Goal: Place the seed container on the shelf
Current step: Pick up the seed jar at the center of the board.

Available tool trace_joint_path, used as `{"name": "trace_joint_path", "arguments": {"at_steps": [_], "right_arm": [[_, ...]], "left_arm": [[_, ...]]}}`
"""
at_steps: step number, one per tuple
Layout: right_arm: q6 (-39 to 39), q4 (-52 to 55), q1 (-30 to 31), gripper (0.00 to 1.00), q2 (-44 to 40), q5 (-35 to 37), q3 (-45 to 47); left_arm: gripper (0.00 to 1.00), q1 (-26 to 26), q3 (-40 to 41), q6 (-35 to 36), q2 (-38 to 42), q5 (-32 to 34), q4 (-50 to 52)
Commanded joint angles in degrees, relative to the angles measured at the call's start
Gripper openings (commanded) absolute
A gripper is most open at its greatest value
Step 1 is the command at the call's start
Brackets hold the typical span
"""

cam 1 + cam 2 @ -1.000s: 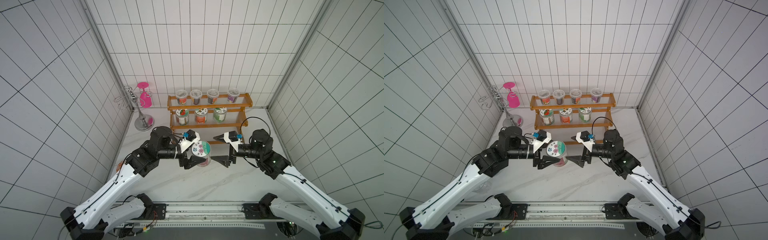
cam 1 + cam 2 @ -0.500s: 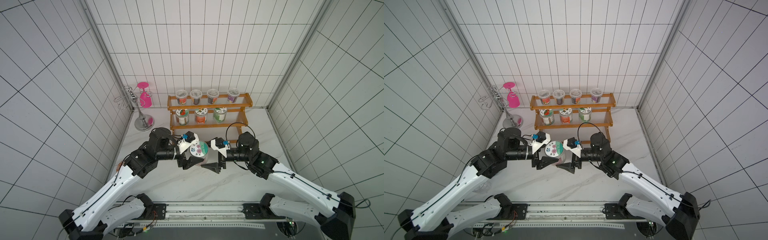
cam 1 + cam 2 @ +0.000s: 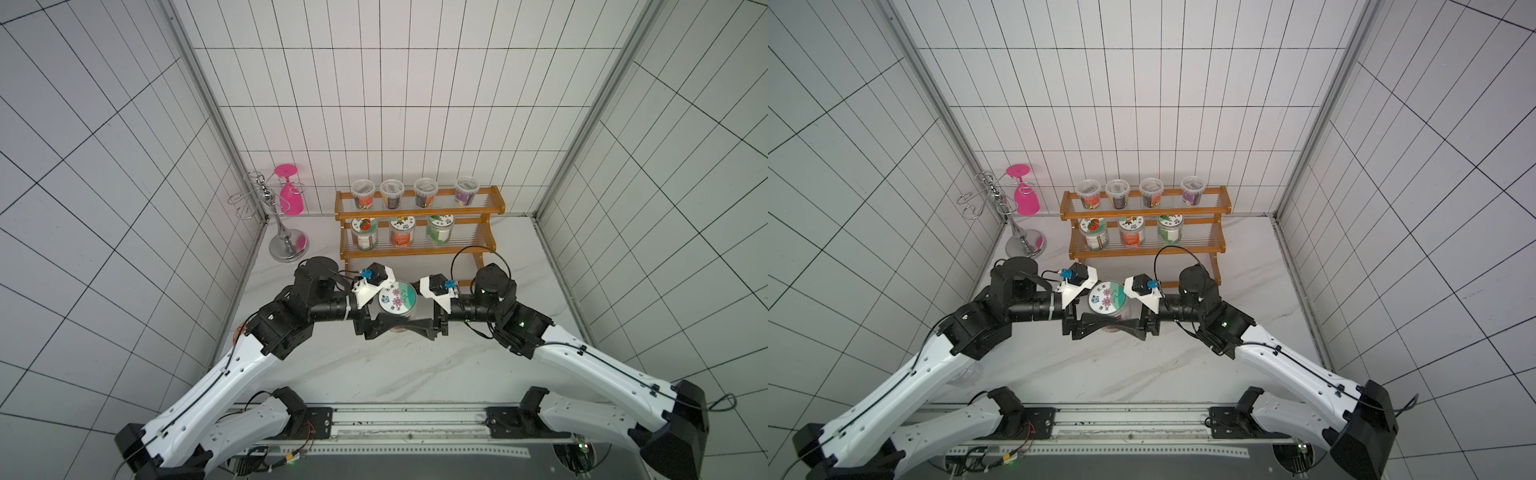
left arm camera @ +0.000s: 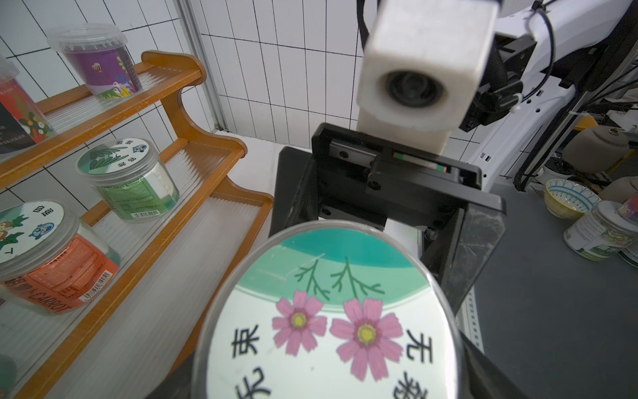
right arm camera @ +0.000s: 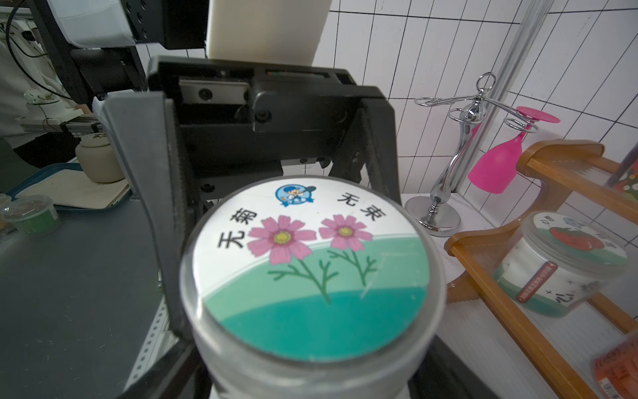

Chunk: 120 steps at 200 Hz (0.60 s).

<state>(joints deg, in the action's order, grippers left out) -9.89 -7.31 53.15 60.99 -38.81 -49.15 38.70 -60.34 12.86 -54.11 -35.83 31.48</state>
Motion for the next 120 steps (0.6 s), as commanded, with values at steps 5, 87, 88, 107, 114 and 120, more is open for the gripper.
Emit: {"name": "trace_joint_path", "arguments": {"at_steps": [5, 87, 88, 107, 114, 120], "right_arm": [[-0.08, -2.75, 1.46, 0.65, -1.48, -1.63, 1.24], [-2.94, -2.27, 1.28, 0.61, -5.03, 5.57, 5.77], [-2.94, -2.27, 1.27, 0.61, -5.10, 5.66, 5.84], [-3.34, -2.34, 1.07, 0.60, -6.28, 8.30, 7.12], [-3.39, -2.36, 0.92, 0.60, -6.80, 9.71, 7.59], [-3.40, -2.38, 0.76, 0.60, -7.20, 10.88, 8.02]], "left_arm": [[0.65, 0.21, 0.92, -0.12, 0.32, 0.38, -5.45], [0.99, 0.23, 1.13, -2.25, 5.42, 6.78, -8.94], [0.99, 0.23, 1.11, -2.33, 5.46, 6.85, -8.96], [0.99, 0.23, 0.66, -3.08, 6.82, 8.05, -9.03], [0.99, 0.20, 0.66, -3.19, 7.37, 8.90, -9.07], [0.99, 0.19, 0.74, -3.29, 7.80, 9.69, -9.07]]}}
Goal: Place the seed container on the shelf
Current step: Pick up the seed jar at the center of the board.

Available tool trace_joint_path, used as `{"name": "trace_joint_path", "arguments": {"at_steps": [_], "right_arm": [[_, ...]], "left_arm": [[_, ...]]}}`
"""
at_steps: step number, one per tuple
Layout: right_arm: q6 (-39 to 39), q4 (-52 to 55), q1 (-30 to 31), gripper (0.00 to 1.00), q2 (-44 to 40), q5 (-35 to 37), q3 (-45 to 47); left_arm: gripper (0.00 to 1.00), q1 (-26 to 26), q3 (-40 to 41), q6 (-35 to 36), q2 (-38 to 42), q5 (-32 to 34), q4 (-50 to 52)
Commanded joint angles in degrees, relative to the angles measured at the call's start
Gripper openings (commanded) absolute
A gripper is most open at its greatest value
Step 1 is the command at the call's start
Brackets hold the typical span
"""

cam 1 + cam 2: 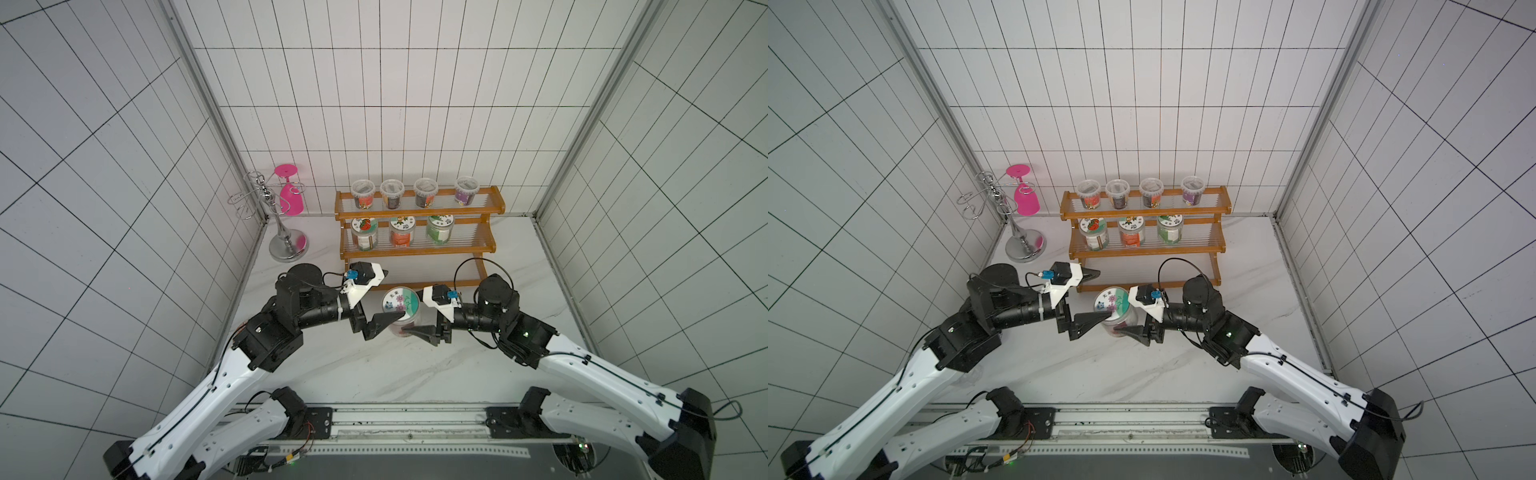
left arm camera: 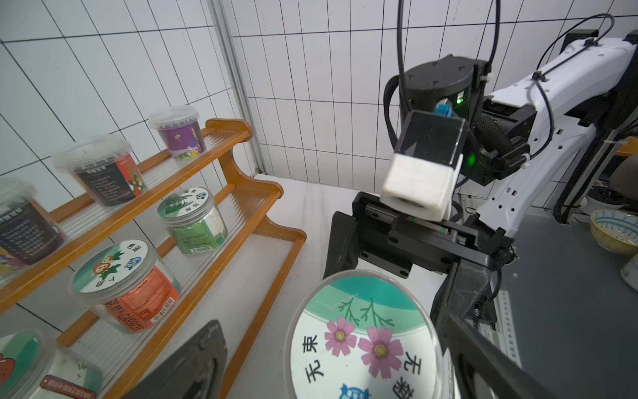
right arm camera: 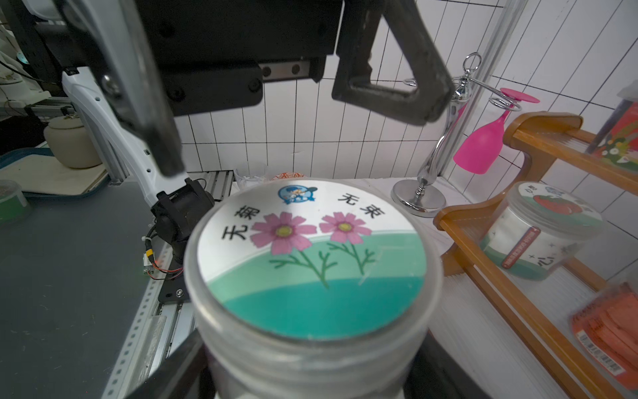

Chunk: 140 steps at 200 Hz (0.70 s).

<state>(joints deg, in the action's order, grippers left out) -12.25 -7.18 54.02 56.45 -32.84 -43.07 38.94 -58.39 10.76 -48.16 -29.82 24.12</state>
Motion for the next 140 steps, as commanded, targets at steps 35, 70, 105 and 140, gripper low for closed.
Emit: {"name": "trace_joint_path", "arguments": {"at_steps": [35, 70, 105, 140], "right_arm": [[0.18, -6.75, -2.60, 0.59, -5.99, 11.10, 5.69], [1.82, -14.24, -7.81, 0.59, -8.57, 16.87, 9.75], [2.43, -21.54, -14.60, 0.59, -7.37, 20.44, 12.02], [2.30, -28.12, -20.88, 0.59, -3.03, 23.54, 12.15]], "left_arm": [[0.99, -0.02, 0.95, -1.25, 4.66, 7.13, -1.62], [0.99, -0.02, 3.73, -2.57, 7.08, 8.53, -2.48], [0.99, -0.02, 5.46, -3.55, 8.33, 9.38, -3.00], [0.99, -0.04, 6.36, -3.71, 9.12, 10.05, -3.11]]}}
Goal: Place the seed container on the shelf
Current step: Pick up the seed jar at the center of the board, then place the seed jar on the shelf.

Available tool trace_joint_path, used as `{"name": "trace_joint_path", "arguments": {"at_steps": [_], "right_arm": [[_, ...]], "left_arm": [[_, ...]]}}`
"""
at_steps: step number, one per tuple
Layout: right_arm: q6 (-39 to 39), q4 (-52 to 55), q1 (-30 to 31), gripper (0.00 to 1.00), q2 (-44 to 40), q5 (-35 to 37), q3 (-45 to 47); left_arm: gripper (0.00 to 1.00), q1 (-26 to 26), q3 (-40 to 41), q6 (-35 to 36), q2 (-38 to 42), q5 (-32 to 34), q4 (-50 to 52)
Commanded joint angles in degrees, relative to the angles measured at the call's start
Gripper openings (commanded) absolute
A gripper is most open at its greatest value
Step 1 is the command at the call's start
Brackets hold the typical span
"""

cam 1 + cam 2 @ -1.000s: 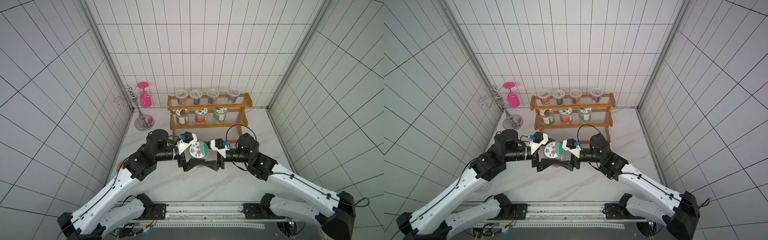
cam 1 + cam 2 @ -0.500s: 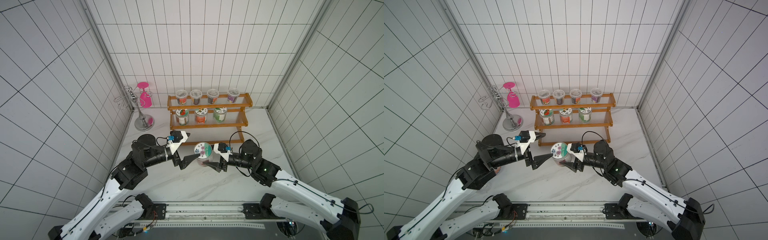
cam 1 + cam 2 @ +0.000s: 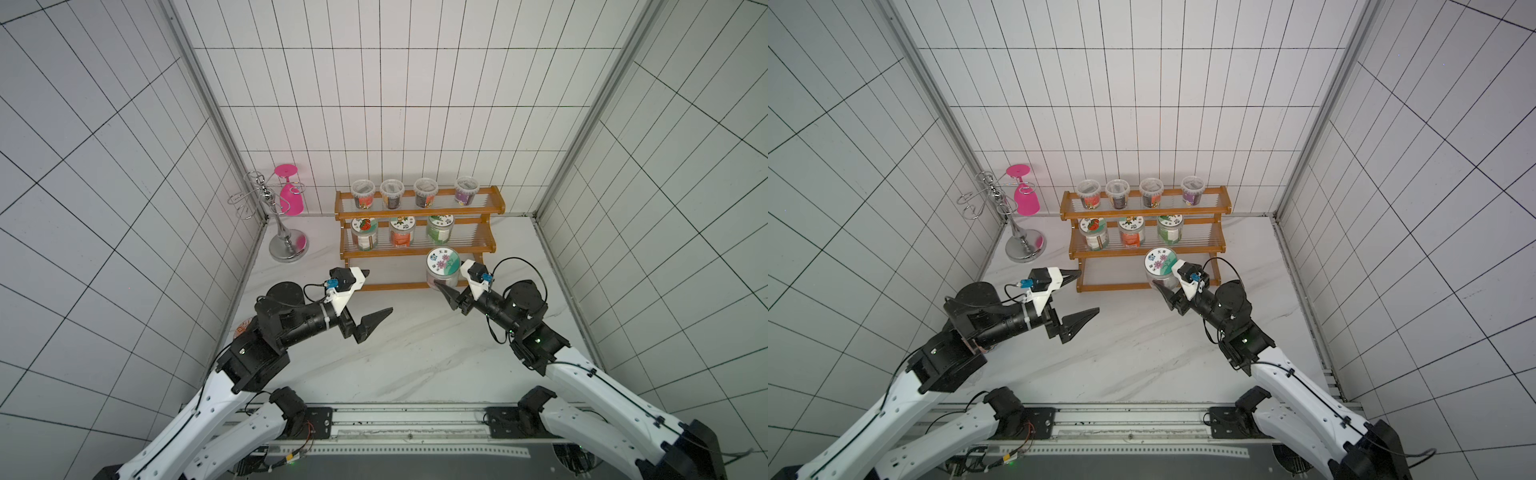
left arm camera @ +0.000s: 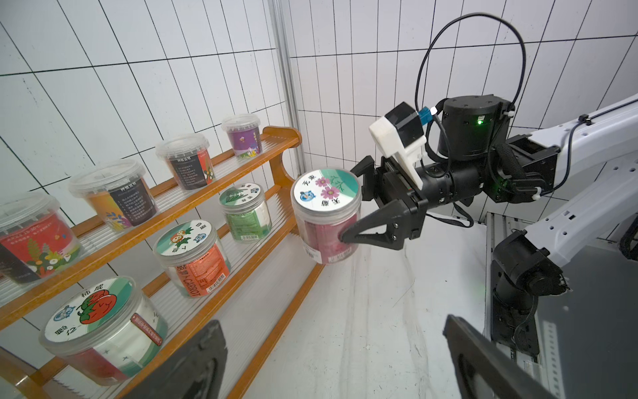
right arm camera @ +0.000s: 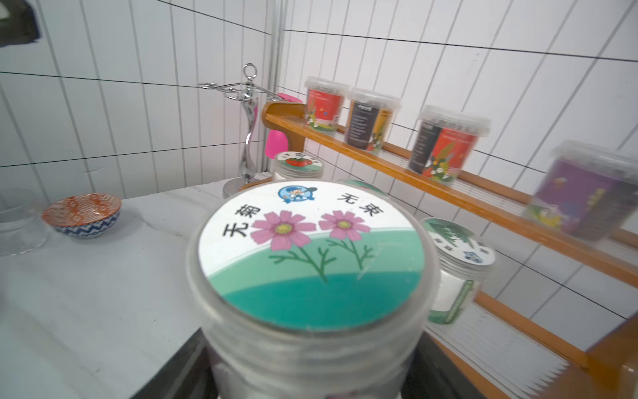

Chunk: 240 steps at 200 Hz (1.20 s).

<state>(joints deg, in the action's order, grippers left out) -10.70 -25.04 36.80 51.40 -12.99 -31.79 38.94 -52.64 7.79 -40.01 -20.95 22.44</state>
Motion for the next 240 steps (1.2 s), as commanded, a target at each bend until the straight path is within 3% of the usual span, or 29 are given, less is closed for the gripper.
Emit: {"name": "trace_joint_path", "arguments": {"at_steps": [1, 106, 240], "right_arm": [[0.76, -10.50, -3.79, 0.59, 2.12, 3.77, 0.91], [5.60, -23.14, -17.80, 0.59, 18.06, -0.34, -2.36], [4.99, -28.75, -23.24, 0.63, 35.57, -0.57, -11.90]], "left_arm": [[0.99, -0.02, 0.61, -0.75, 0.97, 1.22, -1.43], [0.99, -0.05, 1.75, -0.76, 2.19, 1.91, -1.28], [0.99, -0.05, 1.64, -0.06, 2.57, 3.12, -0.49]]}}
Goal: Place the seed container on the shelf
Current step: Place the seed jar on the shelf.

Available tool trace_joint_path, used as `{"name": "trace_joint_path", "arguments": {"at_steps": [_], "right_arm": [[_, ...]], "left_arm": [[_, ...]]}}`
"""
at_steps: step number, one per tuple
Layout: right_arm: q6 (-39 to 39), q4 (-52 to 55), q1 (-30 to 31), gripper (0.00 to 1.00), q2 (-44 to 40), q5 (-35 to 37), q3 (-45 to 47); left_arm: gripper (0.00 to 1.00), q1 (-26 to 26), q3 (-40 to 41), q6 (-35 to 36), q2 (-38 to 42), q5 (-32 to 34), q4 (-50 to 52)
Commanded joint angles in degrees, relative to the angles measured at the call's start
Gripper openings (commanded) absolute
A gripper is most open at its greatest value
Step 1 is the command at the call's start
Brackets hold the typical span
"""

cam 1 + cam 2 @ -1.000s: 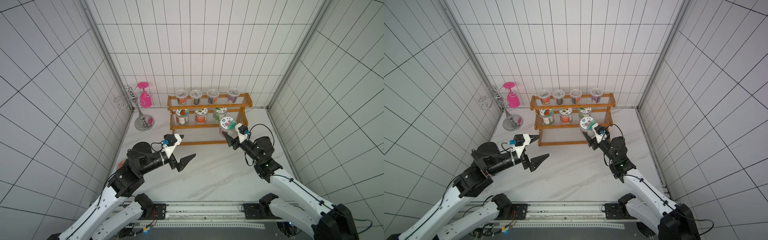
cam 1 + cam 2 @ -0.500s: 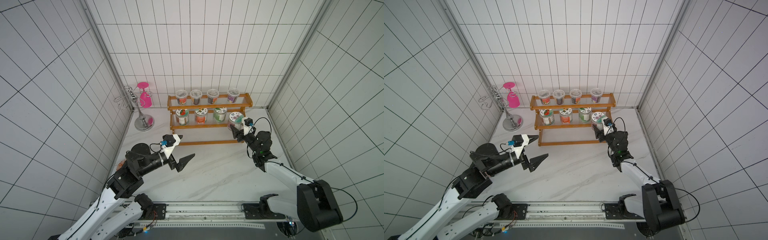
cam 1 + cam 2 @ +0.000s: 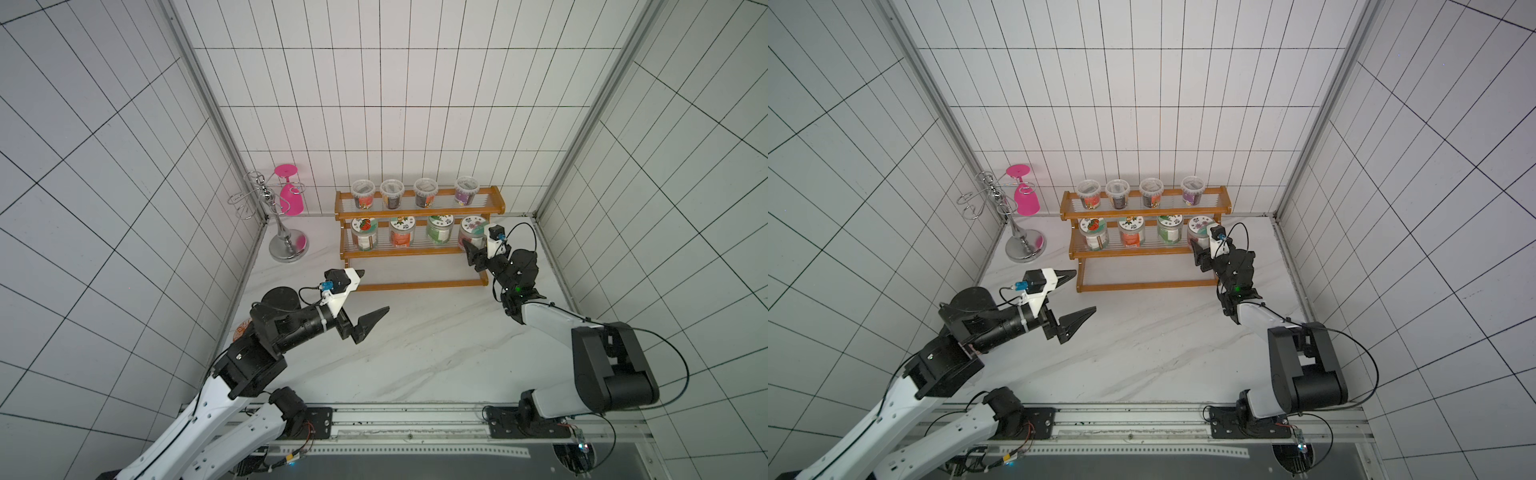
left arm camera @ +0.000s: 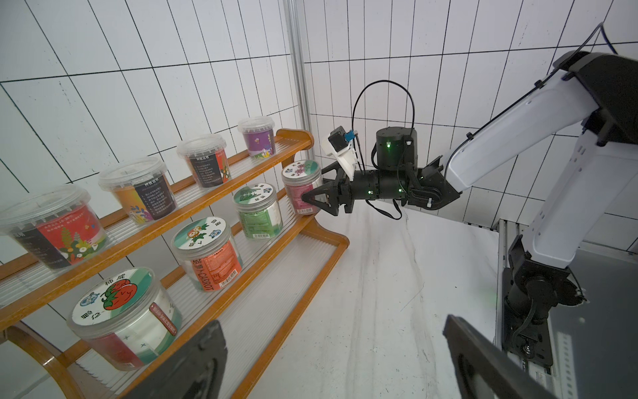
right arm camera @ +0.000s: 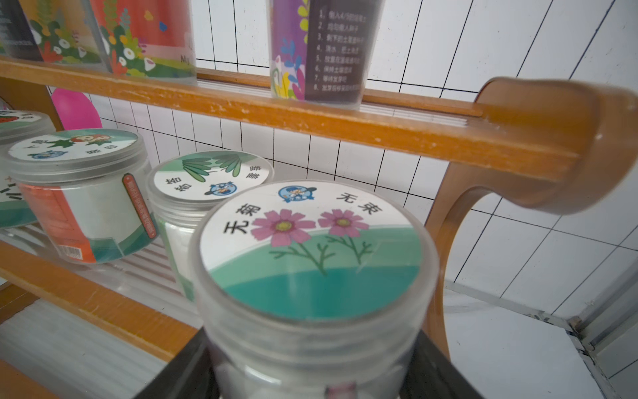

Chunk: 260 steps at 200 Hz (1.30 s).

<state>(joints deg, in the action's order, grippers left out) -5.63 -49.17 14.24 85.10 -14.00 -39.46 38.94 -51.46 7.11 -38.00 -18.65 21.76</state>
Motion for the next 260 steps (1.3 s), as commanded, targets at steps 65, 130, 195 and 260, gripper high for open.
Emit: {"name": "trace_joint_path", "arguments": {"at_steps": [65, 130, 195, 260], "right_arm": [[-0.95, -4.62, -0.97, 0.62, 6.96, 0.55, -8.14], [-1.34, -4.62, -1.08, 0.68, 10.29, 1.52, -10.27], [-0.81, -1.79, -1.23, 0.96, 8.31, 1.01, -10.43], [-1.31, 3.20, -1.23, 0.99, 1.36, 1.33, -7.99]], "left_arm": [[0.99, -0.07, 0.40, 0.99, 0.78, 1.20, 0.39], [0.99, 0.00, 0.35, 0.71, 0.96, 1.17, 0.39], [0.99, -0.03, 0.57, 0.89, 0.56, 1.06, 0.00], [0.99, -0.01, 1.56, -0.12, 0.25, 2.16, -2.00]]}}
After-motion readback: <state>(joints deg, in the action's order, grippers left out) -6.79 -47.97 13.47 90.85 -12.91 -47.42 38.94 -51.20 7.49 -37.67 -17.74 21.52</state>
